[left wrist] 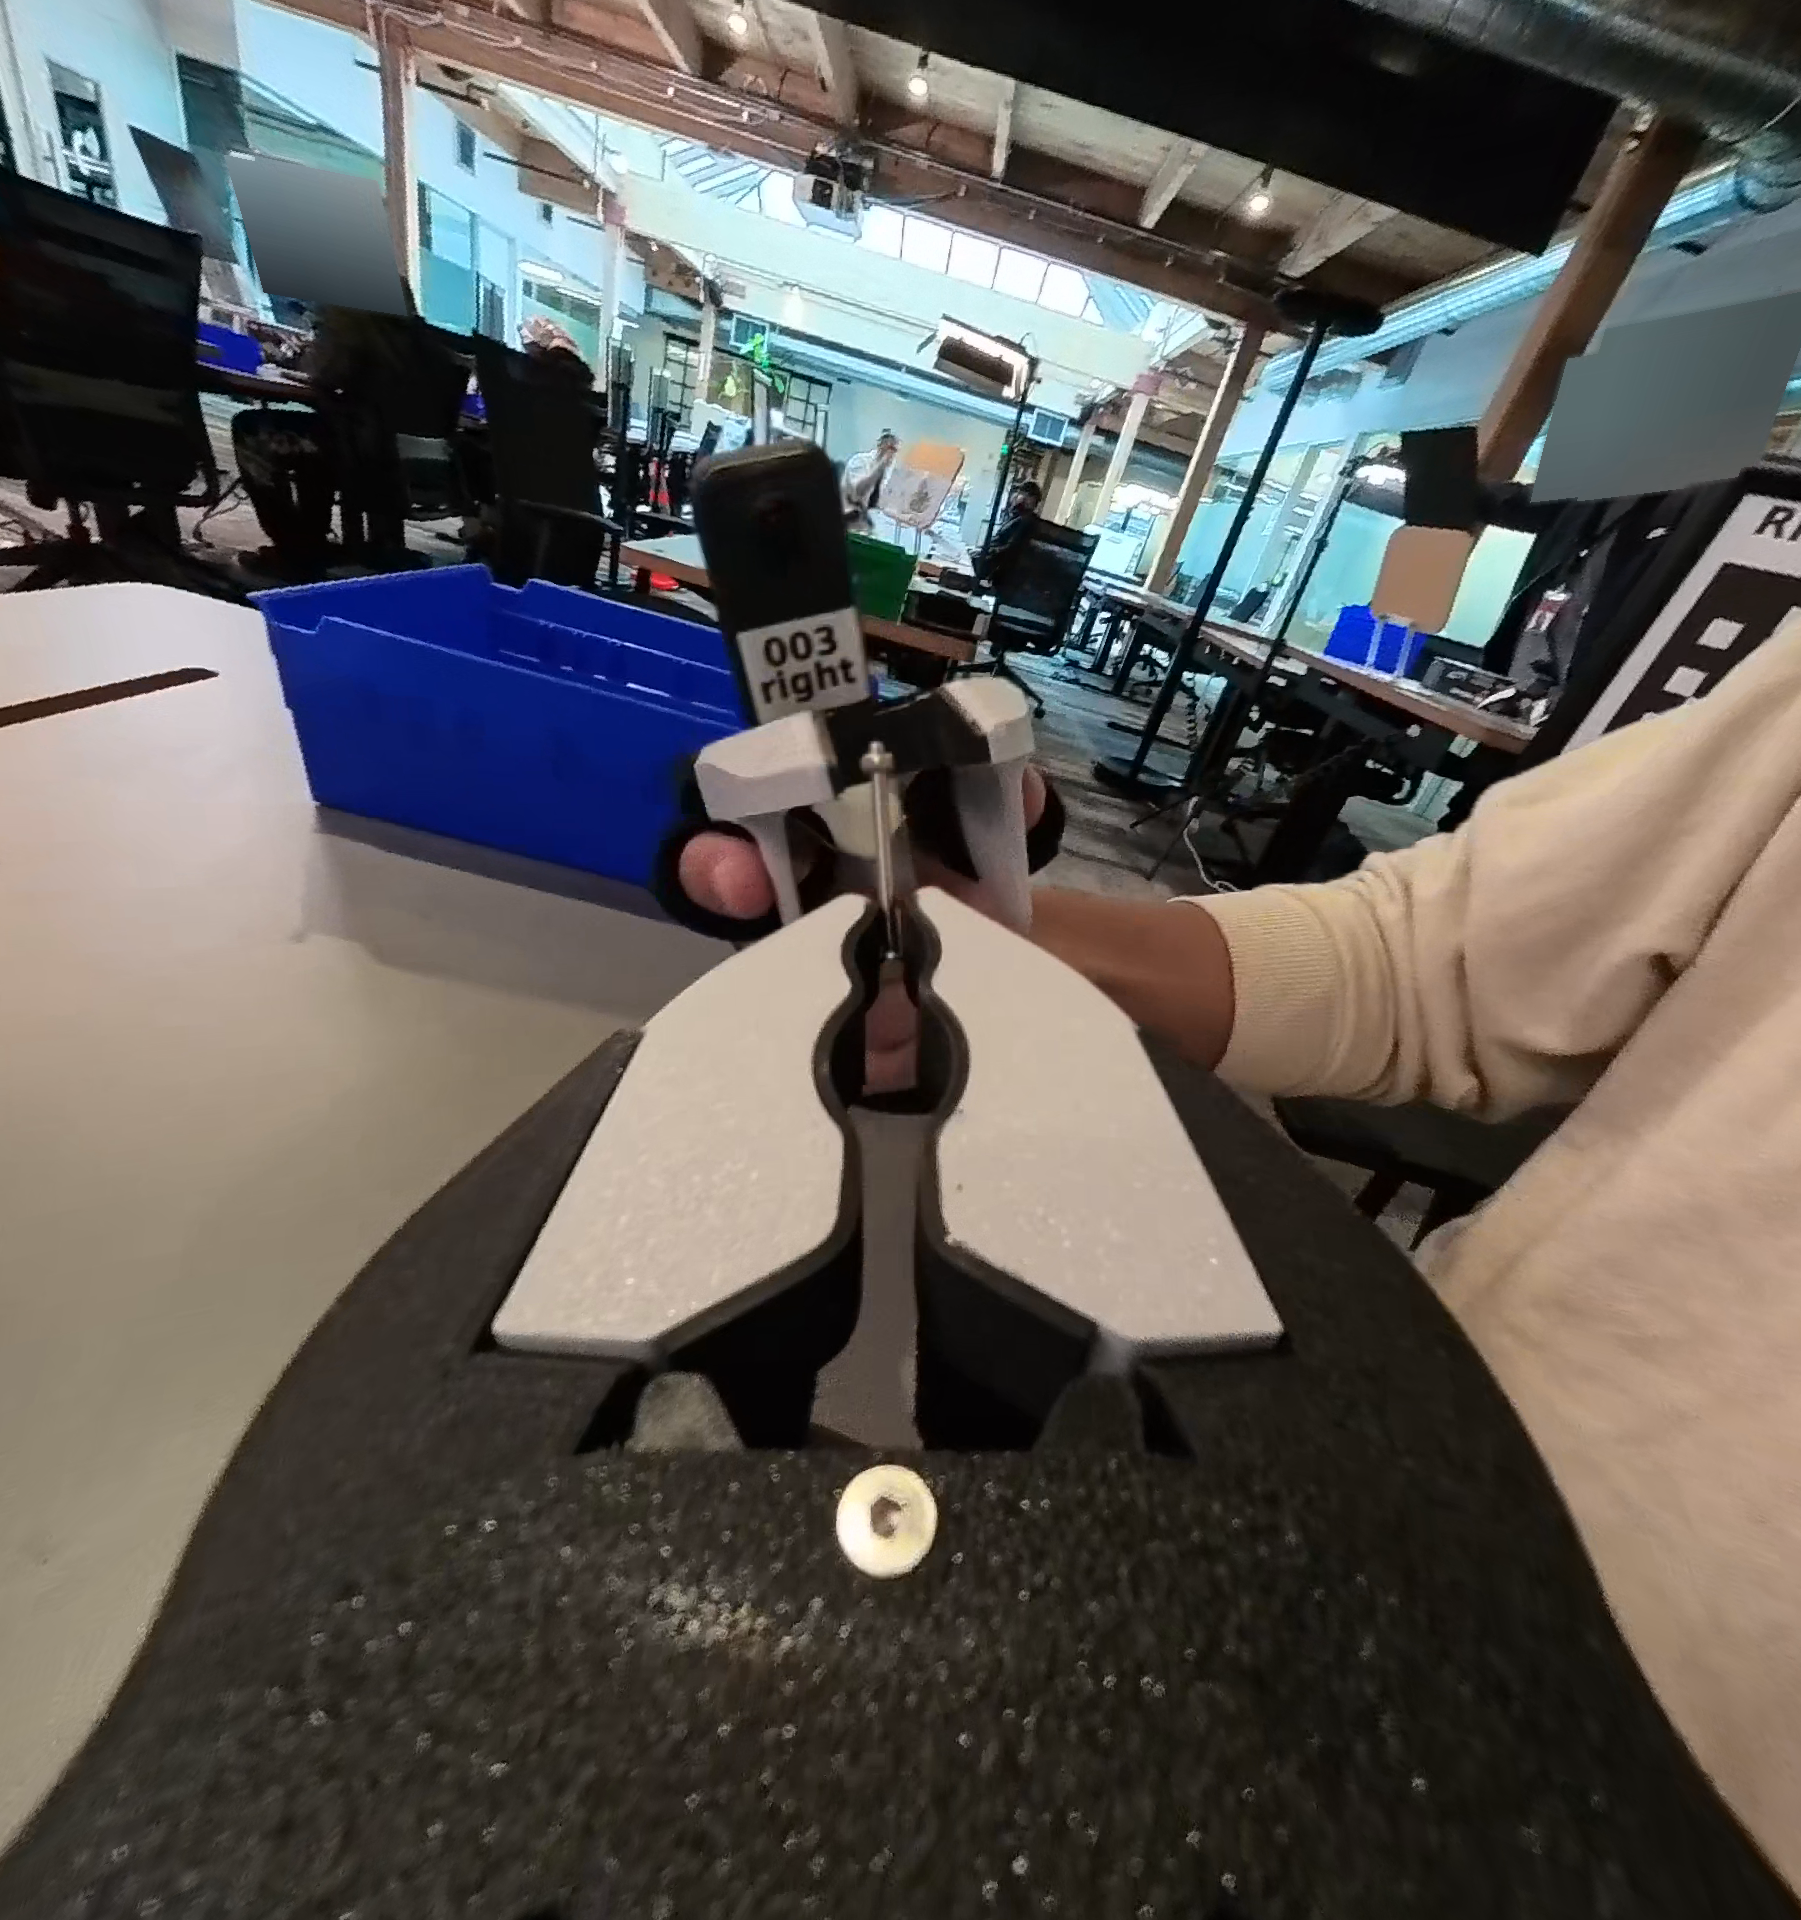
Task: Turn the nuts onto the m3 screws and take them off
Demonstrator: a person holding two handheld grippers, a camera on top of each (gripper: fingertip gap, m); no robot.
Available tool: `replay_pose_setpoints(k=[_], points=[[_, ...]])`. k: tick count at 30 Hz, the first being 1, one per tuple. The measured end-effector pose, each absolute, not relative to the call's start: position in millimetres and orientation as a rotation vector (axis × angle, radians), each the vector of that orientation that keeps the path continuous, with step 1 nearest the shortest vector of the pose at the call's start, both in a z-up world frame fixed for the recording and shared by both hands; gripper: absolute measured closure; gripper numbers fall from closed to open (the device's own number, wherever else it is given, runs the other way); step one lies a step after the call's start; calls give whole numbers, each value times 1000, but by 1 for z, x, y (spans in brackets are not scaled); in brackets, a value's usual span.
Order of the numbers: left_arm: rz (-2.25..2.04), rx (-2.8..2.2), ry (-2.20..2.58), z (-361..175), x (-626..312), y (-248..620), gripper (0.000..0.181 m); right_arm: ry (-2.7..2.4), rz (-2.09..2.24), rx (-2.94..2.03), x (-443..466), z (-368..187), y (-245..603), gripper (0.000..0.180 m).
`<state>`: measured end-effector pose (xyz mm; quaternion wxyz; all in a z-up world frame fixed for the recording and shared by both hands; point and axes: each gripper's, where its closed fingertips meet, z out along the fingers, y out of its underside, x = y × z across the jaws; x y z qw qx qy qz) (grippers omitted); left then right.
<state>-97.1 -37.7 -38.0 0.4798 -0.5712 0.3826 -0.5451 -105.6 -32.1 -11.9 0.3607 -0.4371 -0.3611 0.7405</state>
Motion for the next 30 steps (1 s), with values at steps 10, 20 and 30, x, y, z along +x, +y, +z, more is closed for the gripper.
replay_pose_setpoints(k=[10, 20, 30], points=[[-1318, -1394, 925, -37, -99, -36, 178, -892, 1909, -1128, -112, -13, -28, 175], [-1132, -1468, 892, -50, -102, -16, 178, -514, 1534, -1344, -120, -23, -9, 175], [-1040, -1505, 922, -59, -99, -13, 177, -246, 1065, -1545, -112, -35, 0, 175]])
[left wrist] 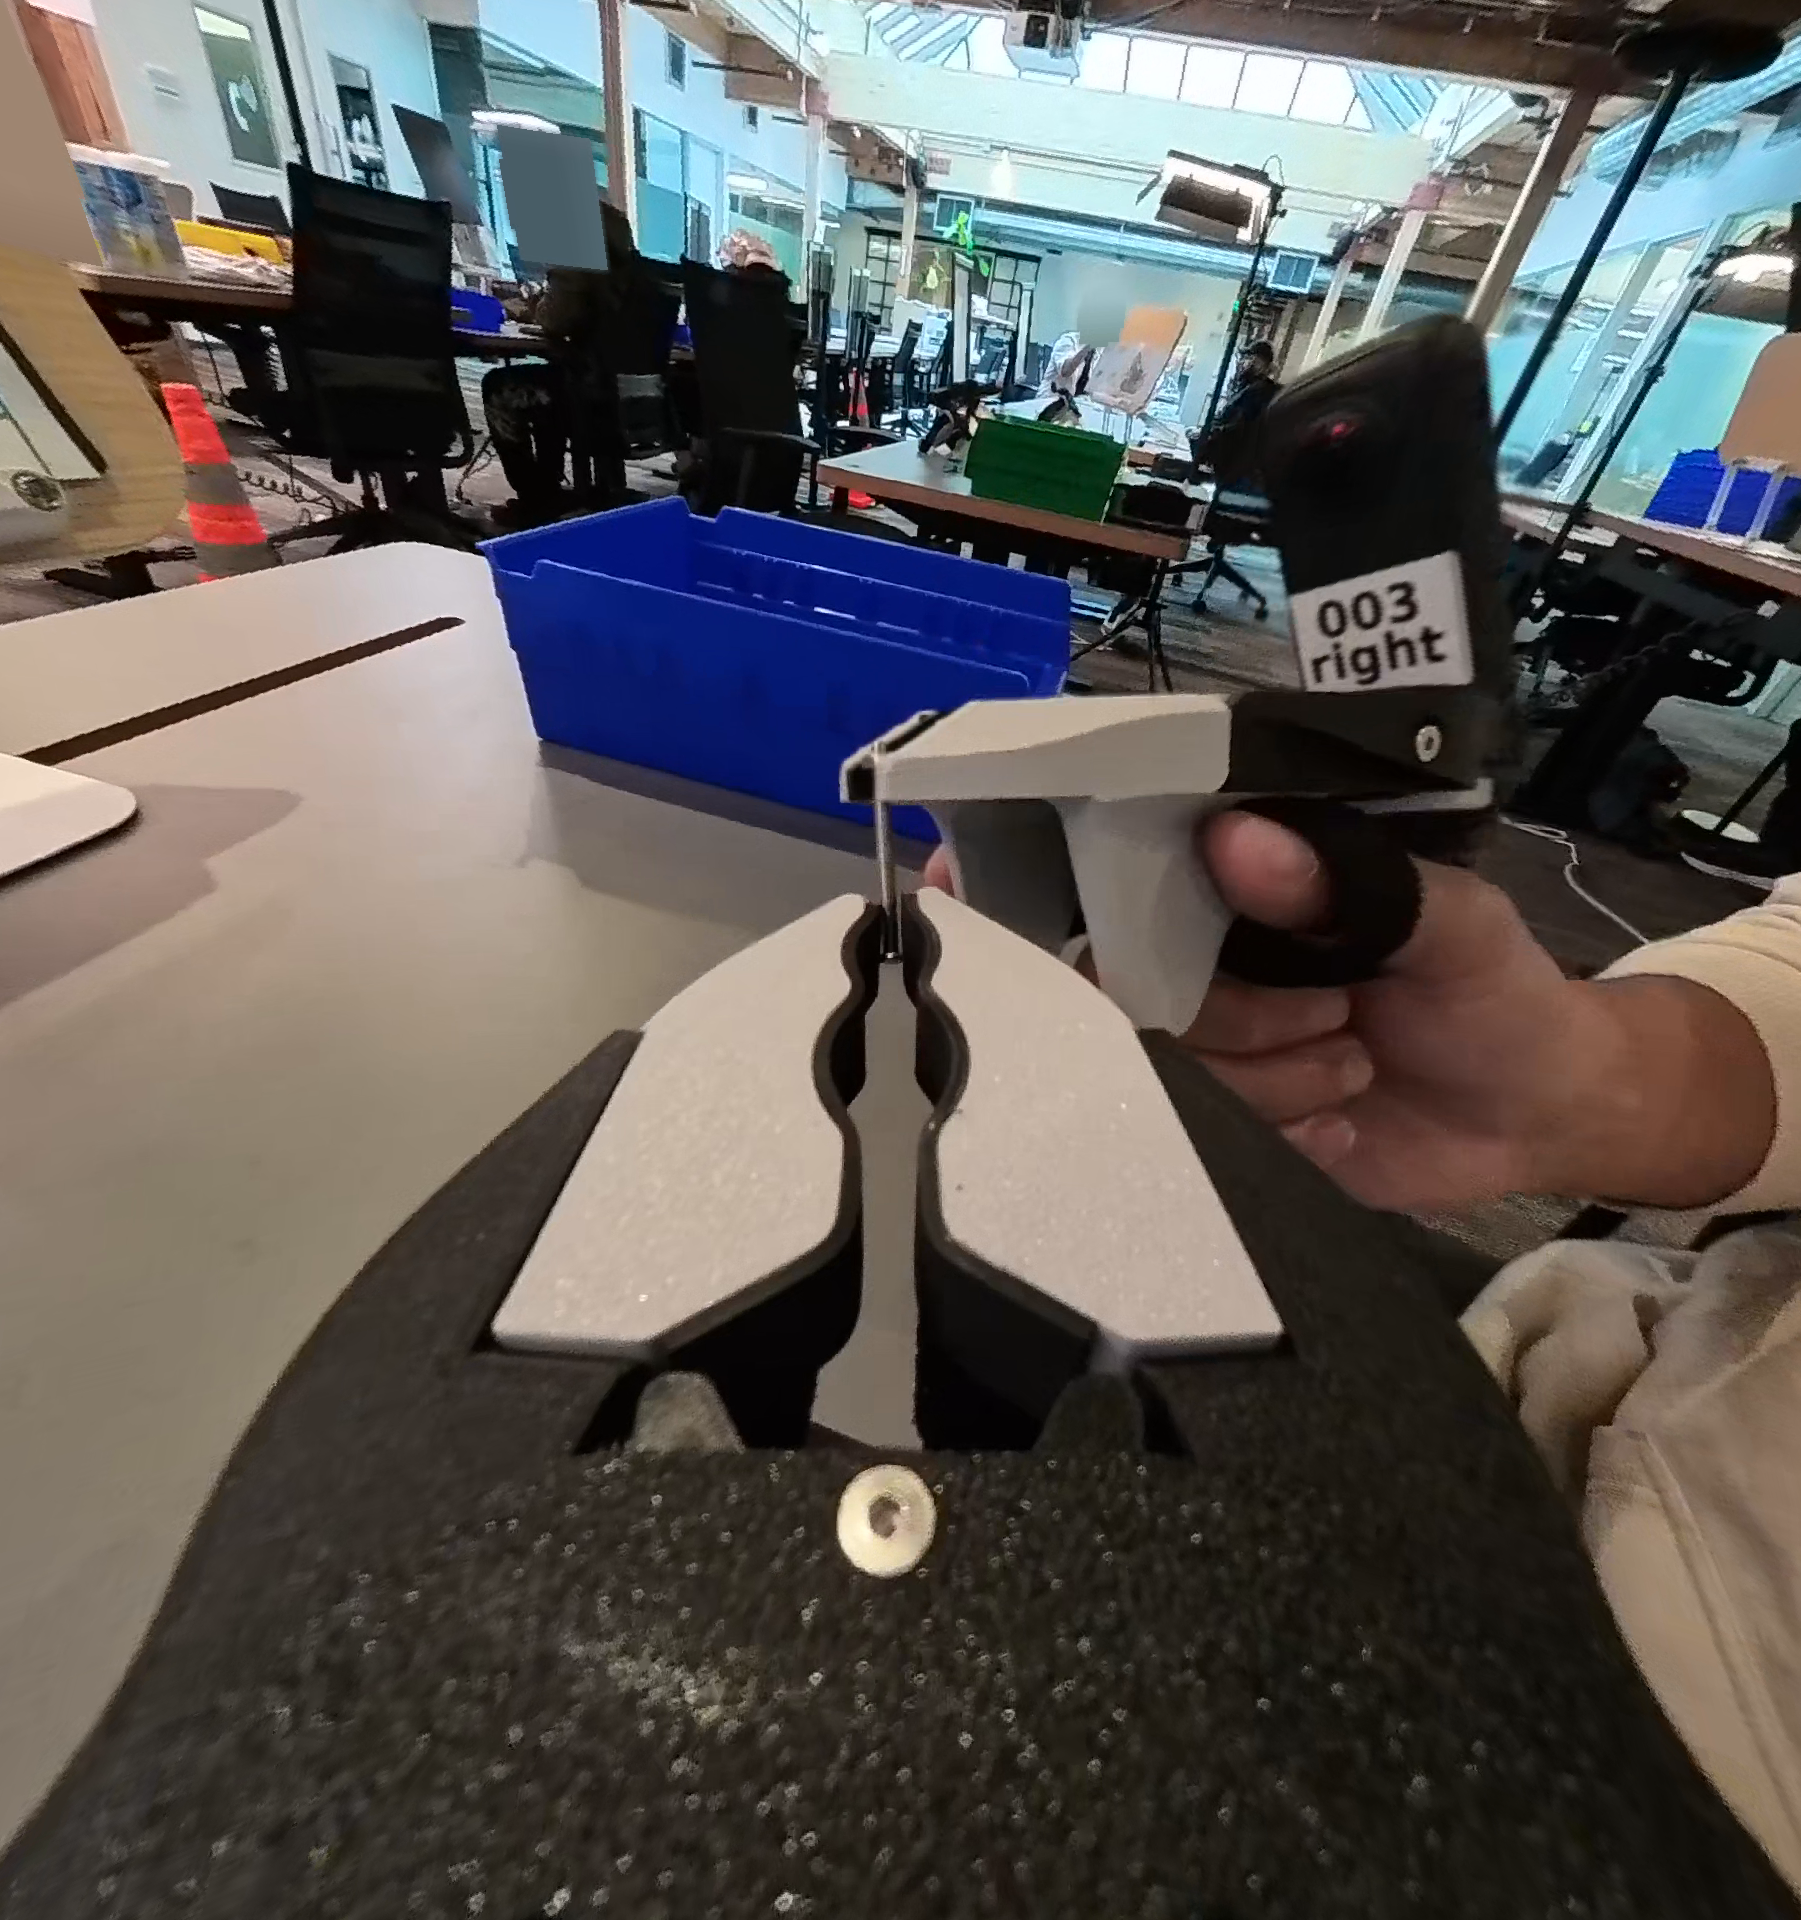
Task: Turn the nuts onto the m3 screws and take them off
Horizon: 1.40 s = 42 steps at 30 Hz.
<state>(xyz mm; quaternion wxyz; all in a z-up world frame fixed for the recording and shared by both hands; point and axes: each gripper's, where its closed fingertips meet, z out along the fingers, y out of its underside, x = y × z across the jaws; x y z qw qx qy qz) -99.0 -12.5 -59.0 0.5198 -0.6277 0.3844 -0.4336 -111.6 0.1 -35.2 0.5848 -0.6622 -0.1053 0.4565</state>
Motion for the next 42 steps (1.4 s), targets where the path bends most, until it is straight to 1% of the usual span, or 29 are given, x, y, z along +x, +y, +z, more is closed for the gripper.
replay_pose_setpoints(k=[4, 7, 11, 12, 14, 17, 21, 24, 27, 35, 42], points=[[-1055, -1499, 923, -58, -98, -14, 177, -305, 1046, -1538, -113, -32, -4, 173], [-1101, -1481, 905, -53, -102, -15, 178, -400, 1092, -1482, -102, -27, -5, 154], [-1216, -1443, 907, -45, -104, -24, 178, -658, 1386, -1271, -89, -13, -14, 156], [-1249, -1433, 916, -43, -103, -27, 178, -705, 1466, -1265, -87, -15, -12, 151], [-1265, -1419, 931, -42, -102, -31, 178, -847, 1703, -1197, -86, -12, -24, 155], [-1286, -1409, 961, -42, -99, -36, 178, -928, 1786, -1124, -92, -9, -26, 159], [-1329, -1388, 968, -40, -96, -41, 178, -960, 1914, -1092, -109, -12, -30, 159], [-1337, -1387, 971, -41, -95, -42, 178, -959, 1946, -1064, -115, -15, -33, 164], [-1338, -1386, 959, -40, -97, -41, 178, -944, 1944, -1053, -116, -17, -33, 175], [-1193, -1435, 952, -47, -99, -29, 178, -783, 1791, -1162, -120, -21, -23, 175], [-991, -1499, 954, -60, -103, -13, 177, -549, 1520, -1350, -124, -34, -7, 176]])
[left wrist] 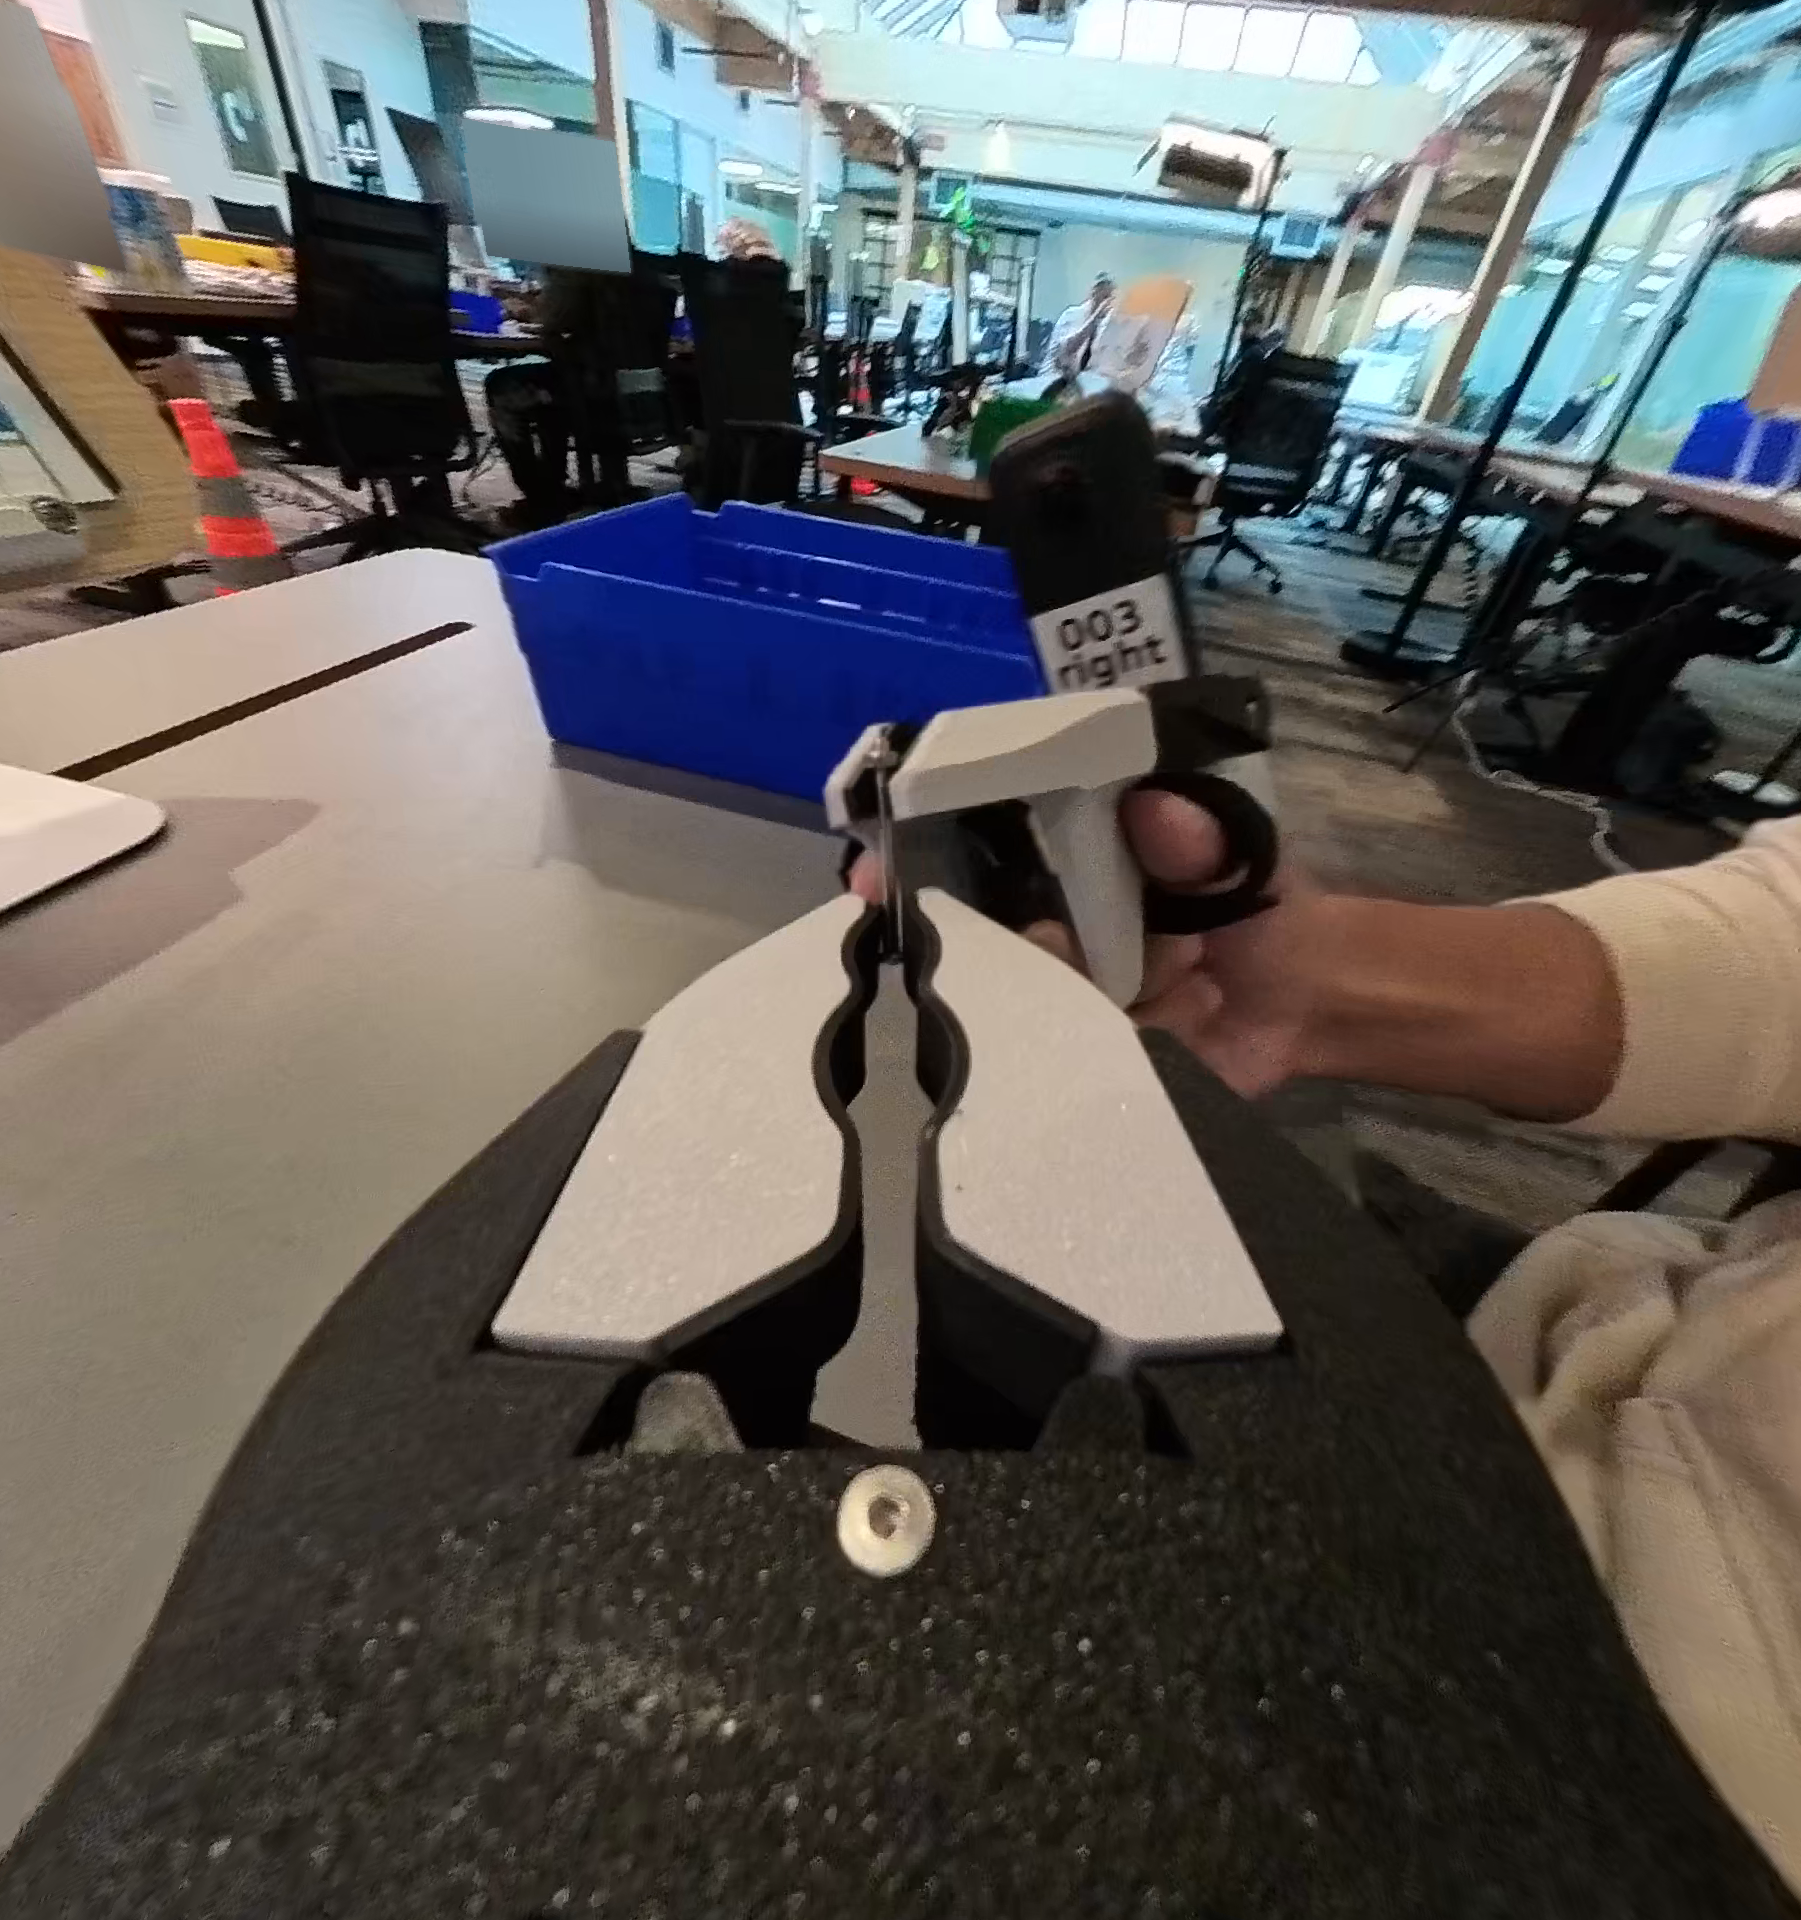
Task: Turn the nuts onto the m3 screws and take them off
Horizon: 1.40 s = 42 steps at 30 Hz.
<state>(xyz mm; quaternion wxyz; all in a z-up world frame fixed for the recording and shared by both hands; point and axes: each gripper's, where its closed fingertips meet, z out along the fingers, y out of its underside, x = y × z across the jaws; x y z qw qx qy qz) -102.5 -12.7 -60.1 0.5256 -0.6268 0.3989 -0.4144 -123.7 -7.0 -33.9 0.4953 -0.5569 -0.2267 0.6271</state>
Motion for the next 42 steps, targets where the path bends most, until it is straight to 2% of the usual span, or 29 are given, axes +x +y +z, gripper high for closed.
replay_pose_setpoints(k=[12, 18, 20, 23, 29, 42], points=[[-894, -1539, 966, -70, -100, -7, 177, -237, 930, -1555, -117, -46, 3, 176], [-933, -1527, 966, -68, -98, -10, 177, -282, 909, -1556, -118, -42, -4, 176], [-969, -1518, 956, -65, -99, -11, 177, -331, 952, -1539, -116, -40, -7, 169], [-1045, -1503, 942, -60, -100, -15, 177, -433, 1036, -1452, -105, -31, -11, 158], [-1094, -1485, 954, -54, -101, -20, 177, -753, 1323, -1415, -95, -23, -17, 160], [-1003, -1524, 1110, -70, -89, -33, 177, -1765, 833, -1580, -100, -41, -31, 160]])
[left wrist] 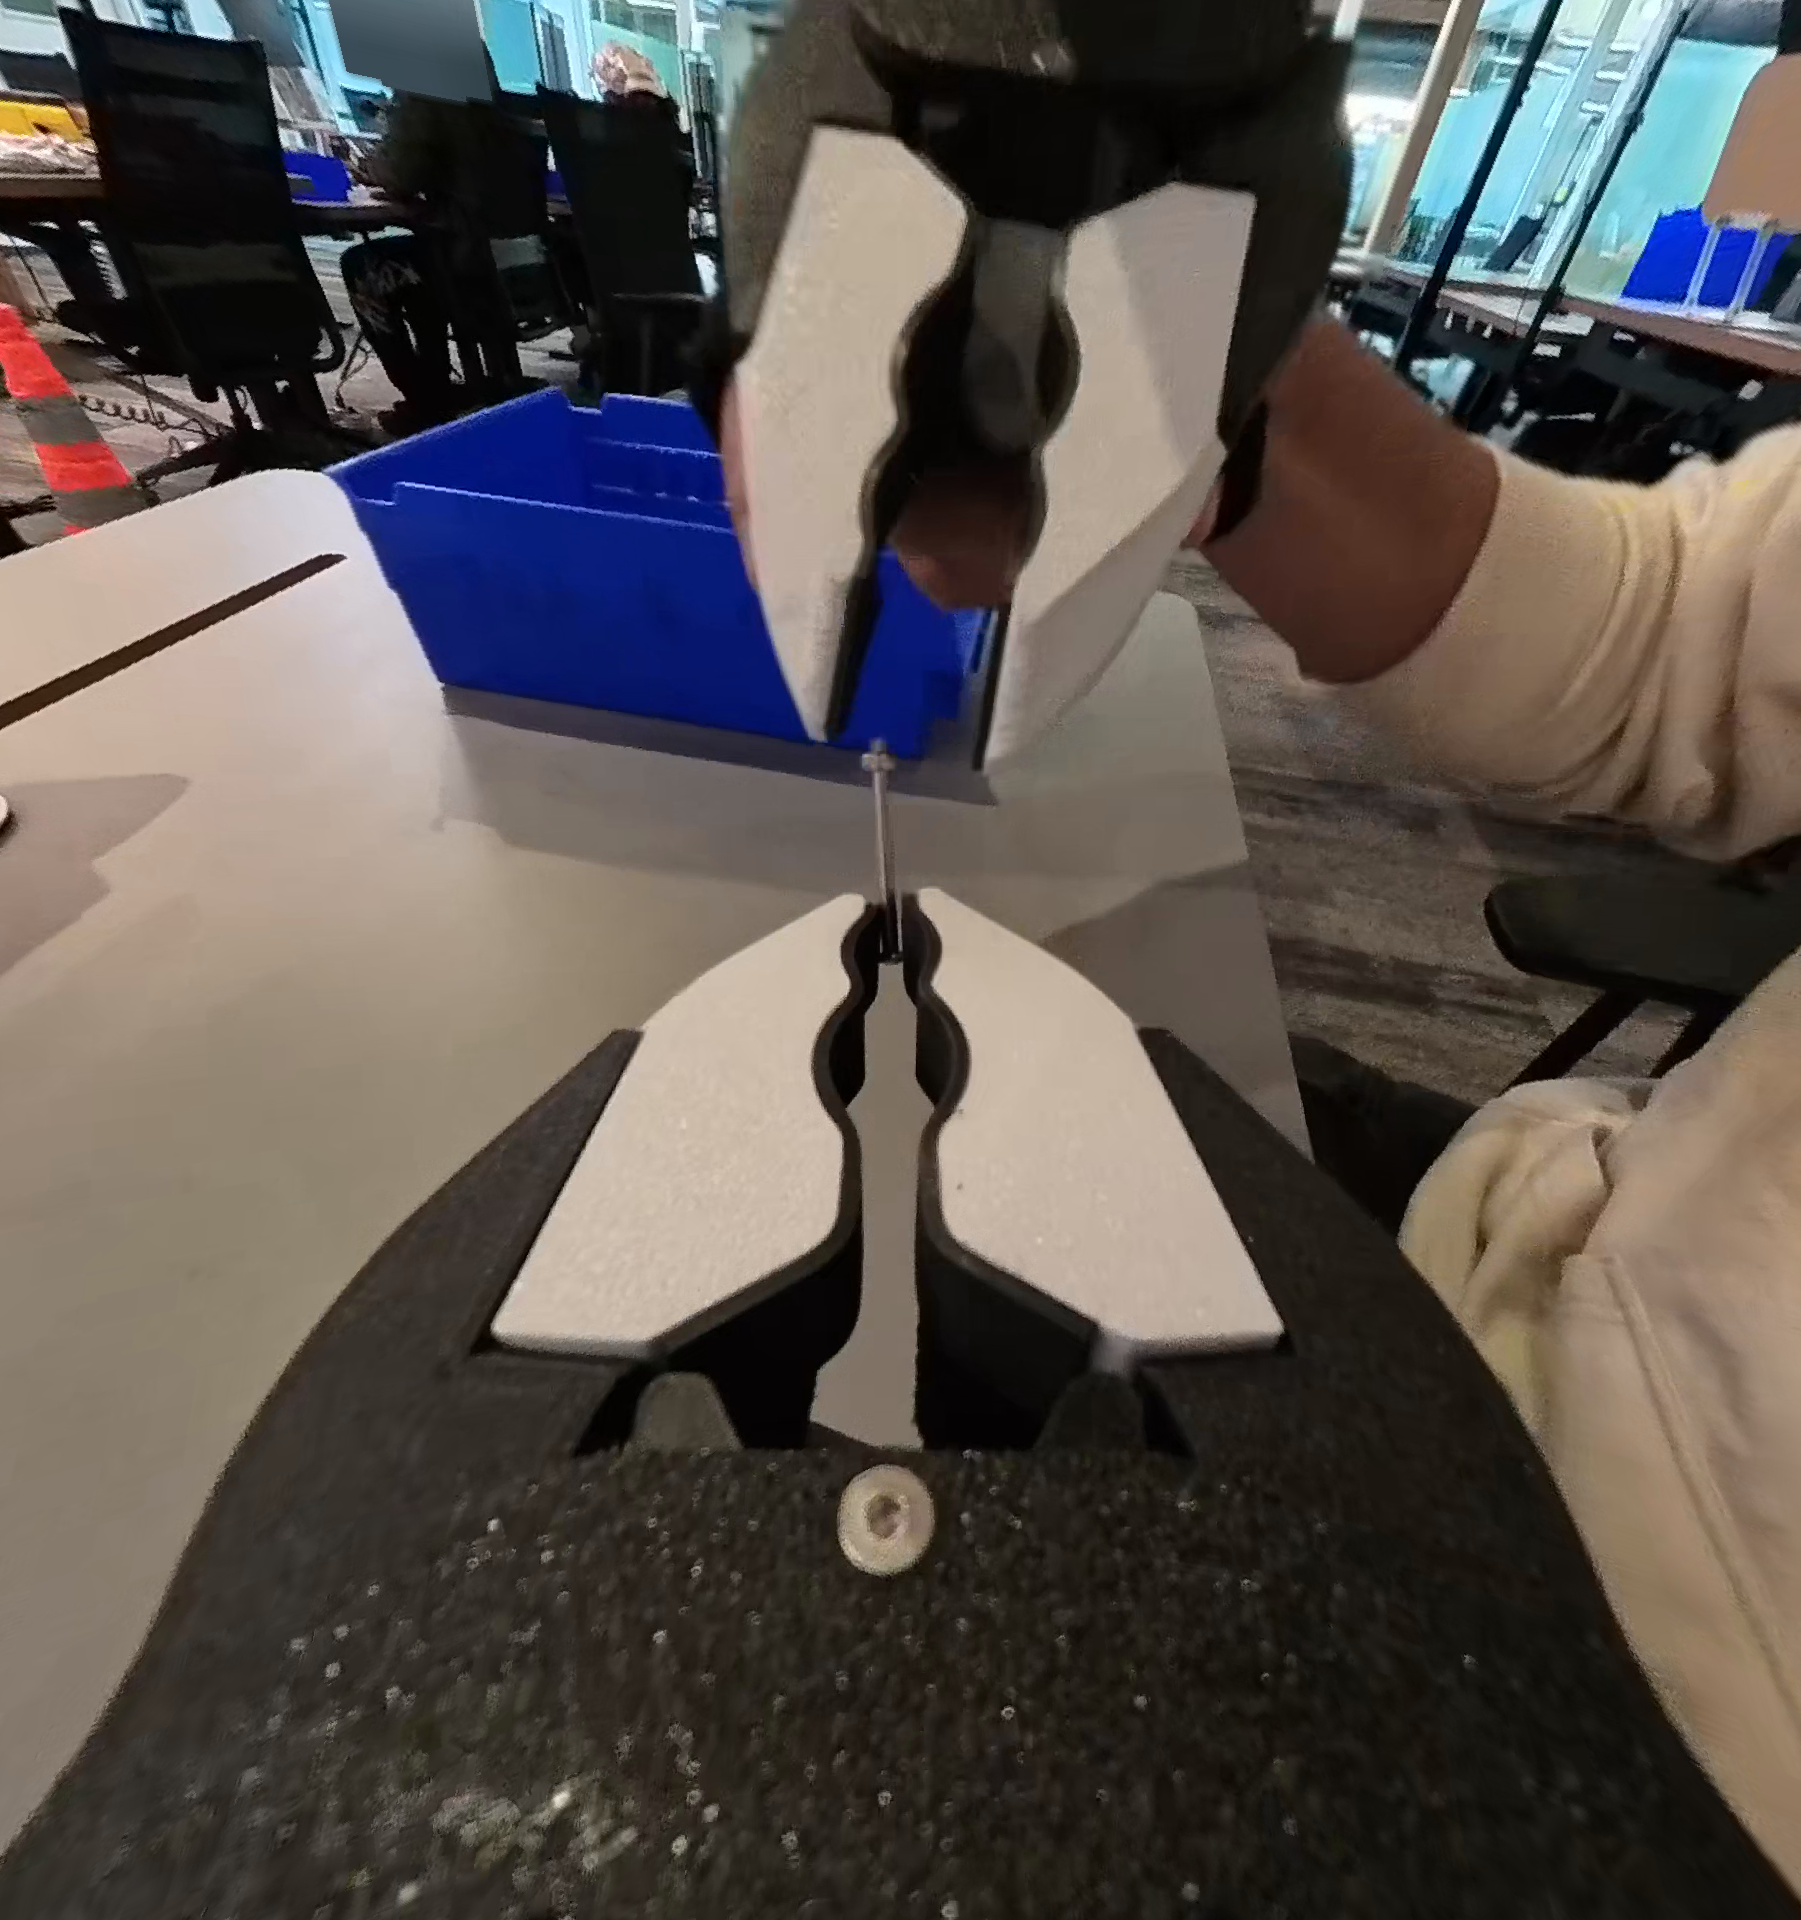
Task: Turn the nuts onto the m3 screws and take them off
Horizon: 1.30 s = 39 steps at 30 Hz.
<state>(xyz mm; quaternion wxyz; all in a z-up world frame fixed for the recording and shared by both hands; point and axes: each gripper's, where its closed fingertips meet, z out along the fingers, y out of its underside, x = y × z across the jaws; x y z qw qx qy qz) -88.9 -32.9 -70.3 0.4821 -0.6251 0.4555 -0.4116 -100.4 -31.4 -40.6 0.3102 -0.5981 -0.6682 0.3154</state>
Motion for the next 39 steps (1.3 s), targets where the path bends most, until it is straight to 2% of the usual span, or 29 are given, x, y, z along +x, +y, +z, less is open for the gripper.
replay_pose_setpoints(k=[2, 5, 13, 14, 17, 19, 23, 29, 39], points=[[-1009, -1518, 1111, -69, -88, -34, 177, -1858, 817, -1600, -98, -45, -35, 162], [-1007, -1518, 1130, -70, -87, -36, 177, -1922, 759, -1590, -97, -48, -34, 174], [-1010, -1485, 1043, -61, -93, -28, 176, -1815, 735, -1573, -95, -48, -23, 174], [-1010, -1477, 1017, -58, -95, -26, 171, -1769, 733, -1570, -94, -46, -19, 174], [-951, -1530, 950, -60, -103, -14, 134, -1576, 739, -1568, -91, -40, -6, 174], [-859, -1564, 875, -63, -113, -1, 126, -1391, 773, -1562, -87, -34, 3, 174], [-635, -1625, 541, -76, -151, 27, 132, -974, 808, -1542, -78, -35, 14, 174], [-316, -1668, 256, -93, -187, 39, 138, -488, 674, -1602, -65, -78, 24, 175], [-318, -1656, 220, -92, -186, 38, 137, -391, 554, -1584, -56, -88, 31, 174]])
